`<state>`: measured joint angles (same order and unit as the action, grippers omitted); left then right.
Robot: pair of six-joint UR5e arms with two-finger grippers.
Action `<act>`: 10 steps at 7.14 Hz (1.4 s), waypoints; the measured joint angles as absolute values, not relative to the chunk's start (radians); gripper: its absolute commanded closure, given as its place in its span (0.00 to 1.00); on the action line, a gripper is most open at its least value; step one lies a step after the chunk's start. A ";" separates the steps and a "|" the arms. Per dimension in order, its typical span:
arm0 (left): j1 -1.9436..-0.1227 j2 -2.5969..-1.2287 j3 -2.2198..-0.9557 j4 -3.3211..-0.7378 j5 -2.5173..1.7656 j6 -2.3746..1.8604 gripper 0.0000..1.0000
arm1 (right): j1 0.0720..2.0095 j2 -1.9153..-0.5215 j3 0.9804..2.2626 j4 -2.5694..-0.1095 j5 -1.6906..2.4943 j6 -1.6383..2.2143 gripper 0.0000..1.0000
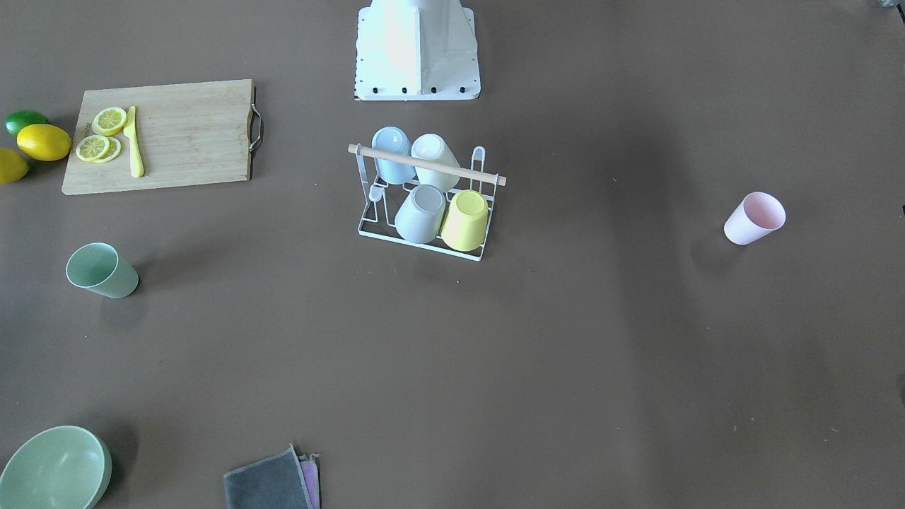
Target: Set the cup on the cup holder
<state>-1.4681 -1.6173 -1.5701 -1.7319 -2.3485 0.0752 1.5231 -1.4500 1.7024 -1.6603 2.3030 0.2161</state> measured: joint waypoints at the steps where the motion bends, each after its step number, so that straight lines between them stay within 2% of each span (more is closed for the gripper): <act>1: -1.462 -1.624 -1.569 -1.730 -2.348 0.074 0.02 | 1.477 -1.420 1.724 -1.664 2.315 0.277 0.00; 4: -1.443 -1.703 -1.567 -1.509 -2.335 0.080 0.02 | 1.340 -1.351 1.756 -1.657 2.315 0.447 0.00; 6: -1.374 -1.758 -1.558 -1.315 -2.213 0.078 0.02 | 1.273 -1.291 1.723 -1.660 2.298 0.455 0.00; 8: -1.247 -1.828 -1.548 -1.154 -2.058 0.079 0.02 | 1.228 -1.229 1.668 -1.663 2.284 0.369 0.00; 10: -1.222 -1.910 -1.537 -0.953 -2.027 0.082 0.02 | 1.198 -1.212 1.643 -1.674 2.280 0.189 0.00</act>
